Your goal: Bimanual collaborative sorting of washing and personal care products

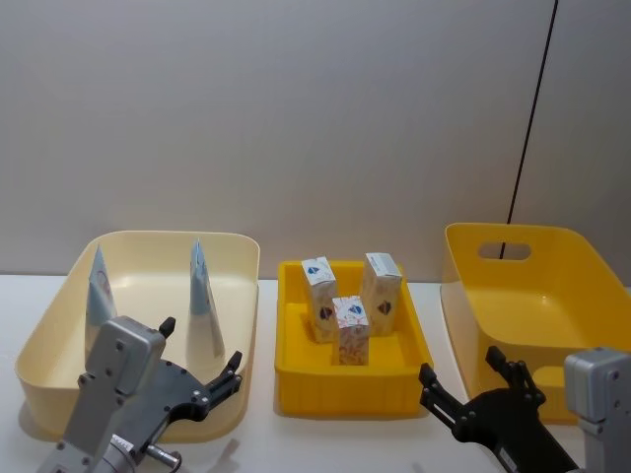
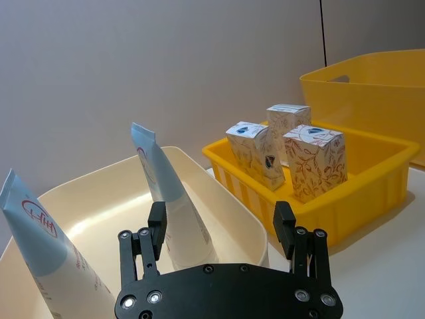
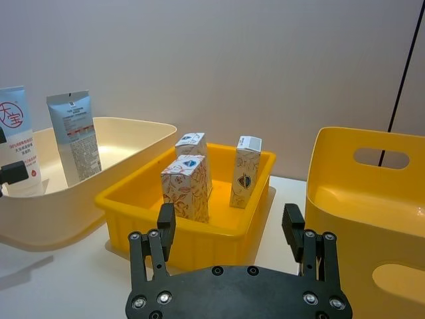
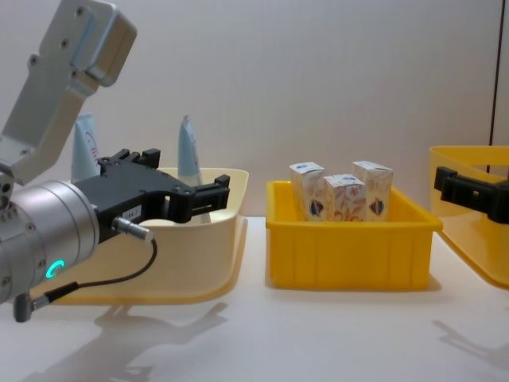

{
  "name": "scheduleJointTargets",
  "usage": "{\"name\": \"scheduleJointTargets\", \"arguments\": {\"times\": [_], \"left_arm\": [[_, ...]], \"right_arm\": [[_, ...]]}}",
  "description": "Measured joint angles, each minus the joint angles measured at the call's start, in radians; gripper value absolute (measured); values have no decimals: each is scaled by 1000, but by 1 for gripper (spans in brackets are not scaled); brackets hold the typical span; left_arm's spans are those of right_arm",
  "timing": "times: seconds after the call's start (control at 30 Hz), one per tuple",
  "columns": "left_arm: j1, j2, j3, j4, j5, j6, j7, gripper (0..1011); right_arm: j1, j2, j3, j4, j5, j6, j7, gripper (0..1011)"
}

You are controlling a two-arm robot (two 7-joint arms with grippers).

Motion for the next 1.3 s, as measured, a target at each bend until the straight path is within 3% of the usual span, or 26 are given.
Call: {"name": "scheduleJointTargets", "arguments": {"times": [0.87, 1.3], "left_arm": [[-3, -3, -4, 5, -4, 0, -6, 1003], [-45, -32, -37, 70, -70, 2, -60, 1003]], "right_arm": [[0, 0, 0, 0, 0, 0, 0, 1001], [0, 0, 0, 0, 0, 0, 0, 1001]]}}
